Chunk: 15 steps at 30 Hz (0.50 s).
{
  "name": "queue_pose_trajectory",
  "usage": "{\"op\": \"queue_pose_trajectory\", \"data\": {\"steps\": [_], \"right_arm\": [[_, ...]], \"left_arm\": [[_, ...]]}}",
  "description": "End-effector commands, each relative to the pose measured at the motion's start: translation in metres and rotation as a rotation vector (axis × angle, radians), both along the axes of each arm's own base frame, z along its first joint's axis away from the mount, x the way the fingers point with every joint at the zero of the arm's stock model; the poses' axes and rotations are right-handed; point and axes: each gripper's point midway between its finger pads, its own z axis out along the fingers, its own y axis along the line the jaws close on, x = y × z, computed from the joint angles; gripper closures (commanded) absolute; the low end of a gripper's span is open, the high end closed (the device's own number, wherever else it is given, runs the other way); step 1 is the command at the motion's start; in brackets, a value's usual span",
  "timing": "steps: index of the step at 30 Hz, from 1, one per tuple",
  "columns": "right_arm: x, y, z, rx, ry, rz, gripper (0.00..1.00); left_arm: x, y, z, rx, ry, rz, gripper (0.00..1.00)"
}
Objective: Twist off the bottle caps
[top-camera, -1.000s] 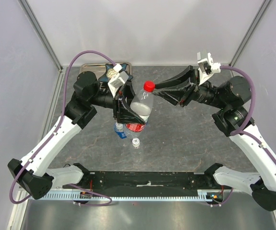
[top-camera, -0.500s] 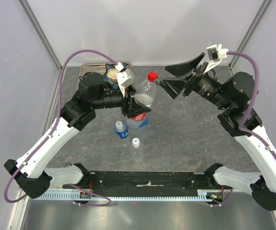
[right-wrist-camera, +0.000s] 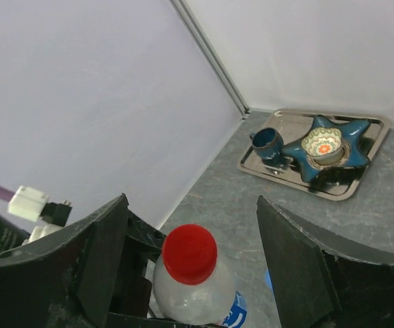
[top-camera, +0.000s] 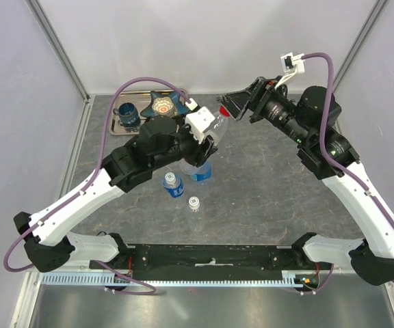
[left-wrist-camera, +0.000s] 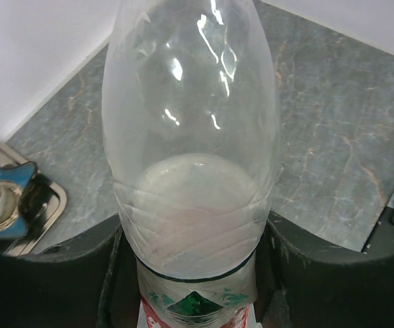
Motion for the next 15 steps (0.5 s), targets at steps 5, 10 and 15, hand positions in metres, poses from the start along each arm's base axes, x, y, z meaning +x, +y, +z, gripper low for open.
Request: {"op": "queue_pose_trajectory", "data": {"steps": [5, 10, 15], "right_arm": [[0.007, 0.0, -0.008, 0.018, 0.056, -0.043, 0.28], [0.006, 0.007, -0.016, 0.009, 0.07, -0.026, 0.34], [0.007, 0.012, -0.023, -0.001, 0.084, -0.022, 0.34]], "left_arm": [[0.018, 0.01, 0.025, -0.001, -0.116, 0.124, 0.85], [0.018, 0.008, 0.021, 0.008, -0.11, 0.121, 0.85], [0.017, 0.005, 0.021, 0.003, -0.11, 0.115, 0.85]]}}
